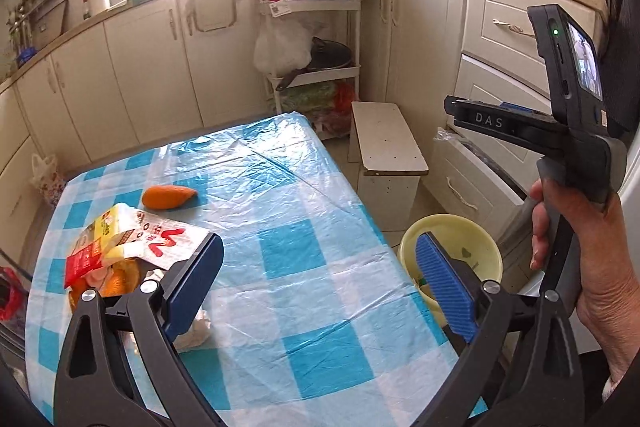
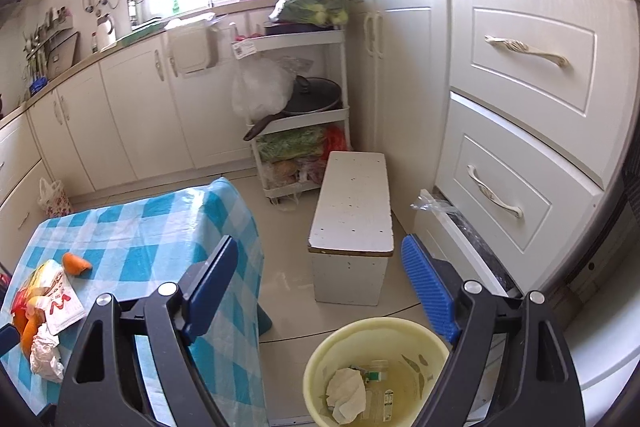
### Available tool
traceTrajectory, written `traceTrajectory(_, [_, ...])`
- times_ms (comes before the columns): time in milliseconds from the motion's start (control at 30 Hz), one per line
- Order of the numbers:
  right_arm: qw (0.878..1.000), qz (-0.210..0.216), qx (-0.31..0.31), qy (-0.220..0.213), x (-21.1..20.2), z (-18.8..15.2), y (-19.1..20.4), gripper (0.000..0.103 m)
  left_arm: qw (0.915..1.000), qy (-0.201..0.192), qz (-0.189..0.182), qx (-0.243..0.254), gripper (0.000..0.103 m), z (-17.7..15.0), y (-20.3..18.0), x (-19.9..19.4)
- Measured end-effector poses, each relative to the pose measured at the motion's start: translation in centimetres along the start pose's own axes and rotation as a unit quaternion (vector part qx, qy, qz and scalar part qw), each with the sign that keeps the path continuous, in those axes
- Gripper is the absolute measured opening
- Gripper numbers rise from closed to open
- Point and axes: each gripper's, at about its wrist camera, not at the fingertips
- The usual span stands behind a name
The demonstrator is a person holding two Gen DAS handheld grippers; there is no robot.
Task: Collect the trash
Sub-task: 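Return both tools to the table and grasp another orange peel with the left gripper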
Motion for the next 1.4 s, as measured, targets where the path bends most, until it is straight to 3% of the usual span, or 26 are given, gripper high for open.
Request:
traceTrajectory(600, [0.995, 0.047, -0.084, -0.01, -1.1, 1.2, 7.6, 0.081, 0.9987, -0.009, 0.038, -0.034, 0.095, -0.8, 7.4, -2.8])
traceTrajectory(1000, [0.989, 0.069, -0.133, -0.01, -1.4, 1.2, 10.8, 0.081, 0.9876, 0.018, 0.09, -0.127, 0.095, -2.7, 18.6, -2.3])
traceTrajectory(1300, [0.973, 0.125, -0.193, 0.01, -0.9, 0.4, 15.0, 0.081, 0.9825, 0.029, 0.09, -0.16, 0.095, -3.4, 22.7, -1.2])
traceTrajectory(1400, [0.964, 0.138, -0.228, 0.014, -0.8, 0.0, 16.9, 0.081, 0.9836, 0.043, 0.08, -0.156, 0.086, -3.4, 22.3, -0.3])
Point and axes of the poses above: each gripper's, at about its wrist camera, not at the fingertips, and x roughly the way its jaws point, y to its left, z to its top, and after that the axes turned 10 degrees about -x, right-handed
